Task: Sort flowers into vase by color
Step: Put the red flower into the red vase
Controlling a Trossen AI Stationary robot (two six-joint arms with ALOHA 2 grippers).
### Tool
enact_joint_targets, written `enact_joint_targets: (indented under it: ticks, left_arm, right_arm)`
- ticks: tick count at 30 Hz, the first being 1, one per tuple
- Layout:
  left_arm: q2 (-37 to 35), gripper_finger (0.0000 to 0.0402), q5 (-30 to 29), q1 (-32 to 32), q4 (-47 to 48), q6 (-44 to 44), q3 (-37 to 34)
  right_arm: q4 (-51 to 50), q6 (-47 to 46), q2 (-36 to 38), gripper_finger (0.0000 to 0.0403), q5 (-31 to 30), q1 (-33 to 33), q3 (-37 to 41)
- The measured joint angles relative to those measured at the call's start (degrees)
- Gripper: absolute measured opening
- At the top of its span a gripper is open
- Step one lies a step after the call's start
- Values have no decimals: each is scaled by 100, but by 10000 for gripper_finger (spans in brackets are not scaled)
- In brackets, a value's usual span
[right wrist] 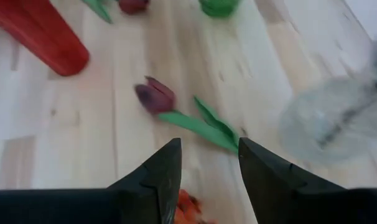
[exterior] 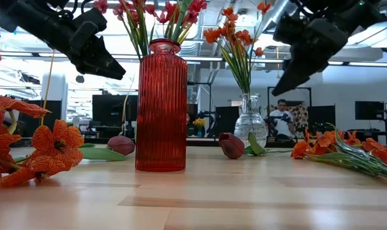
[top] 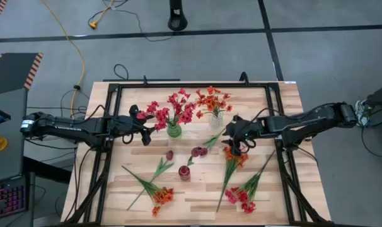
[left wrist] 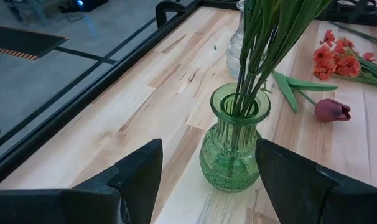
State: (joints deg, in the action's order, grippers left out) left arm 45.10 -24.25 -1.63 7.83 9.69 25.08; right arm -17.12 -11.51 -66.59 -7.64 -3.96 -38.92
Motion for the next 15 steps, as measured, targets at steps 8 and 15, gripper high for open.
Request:
enact_joint_targets:
  ticks: [8, 15]
  left_arm:
    - [0, 245, 13, -2, -86, 0, 7]
    - [0, 245, 28, -1, -123, 0, 7]
  right_arm:
    - [1230, 1007, -1156, 169, 2, -362, -65]
    - [481, 1303, -1930, 168, -32, -167, -651]
